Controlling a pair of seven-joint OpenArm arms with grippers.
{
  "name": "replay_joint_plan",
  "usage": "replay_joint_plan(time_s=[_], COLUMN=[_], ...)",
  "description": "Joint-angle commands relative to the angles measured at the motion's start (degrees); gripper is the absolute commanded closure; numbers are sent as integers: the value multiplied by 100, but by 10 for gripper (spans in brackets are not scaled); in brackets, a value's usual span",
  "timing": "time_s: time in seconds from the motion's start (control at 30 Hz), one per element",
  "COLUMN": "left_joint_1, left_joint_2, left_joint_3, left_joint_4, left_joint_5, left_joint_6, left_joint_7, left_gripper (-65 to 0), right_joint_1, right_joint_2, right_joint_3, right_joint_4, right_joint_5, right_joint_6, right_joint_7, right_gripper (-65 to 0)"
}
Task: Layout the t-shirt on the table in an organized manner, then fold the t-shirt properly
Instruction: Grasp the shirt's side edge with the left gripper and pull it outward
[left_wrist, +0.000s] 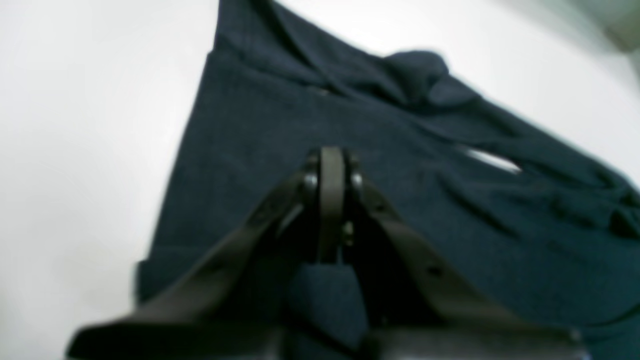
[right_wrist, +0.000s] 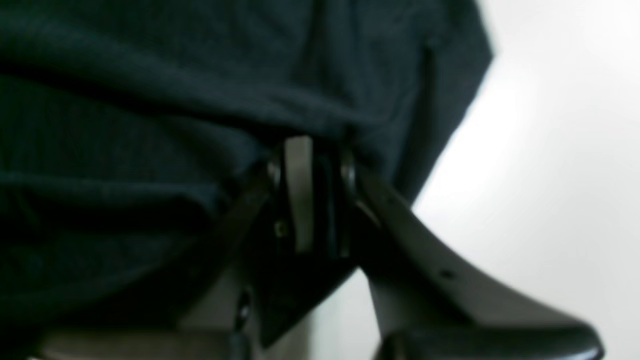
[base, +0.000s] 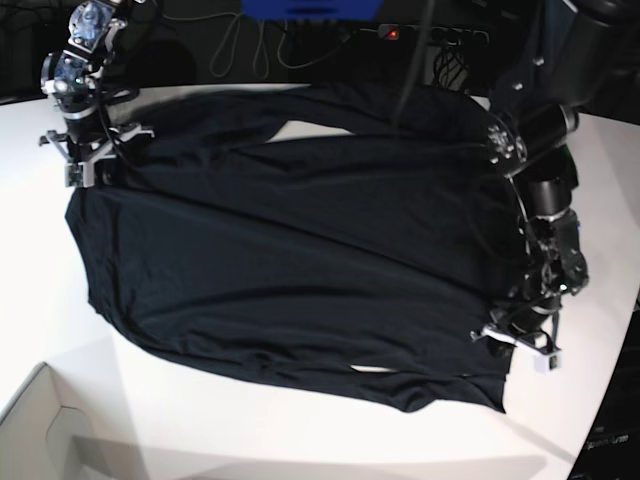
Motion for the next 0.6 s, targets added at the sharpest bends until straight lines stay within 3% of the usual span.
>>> replay_joint_plan(time_s=[0.0,0.13,0.27,0.4,0.57], left_joint_1=[-28,869,1880,2522,2750], left_joint_2=[-26,18,27,27,10], left_joint_3=[0,0,0,0,0], left_joint_4=[429,2090,3101,3163,2741], left_joint_5=[-260,-753,-1280,-1500,-1500], left_joint_6=[-54,-54,-54,-54,-54], left_joint_7=[13,893,1306,1297,1183], left_gripper=[-1,-1,-1,-1,-1], right_joint_1=[31,101,163,189,180], right_joint_2=[47,38,-164,-331,-358], right_joint_3=[15,59,191,217,217], right_joint_4=[231,582,881,1145,1453], right_joint_5=[116,125,125,125,125], right_joint_6=[29,29,29,29,29], right_joint_7=[184,184,202,184,175], right_gripper=[-85,-85,-85,-85,-85])
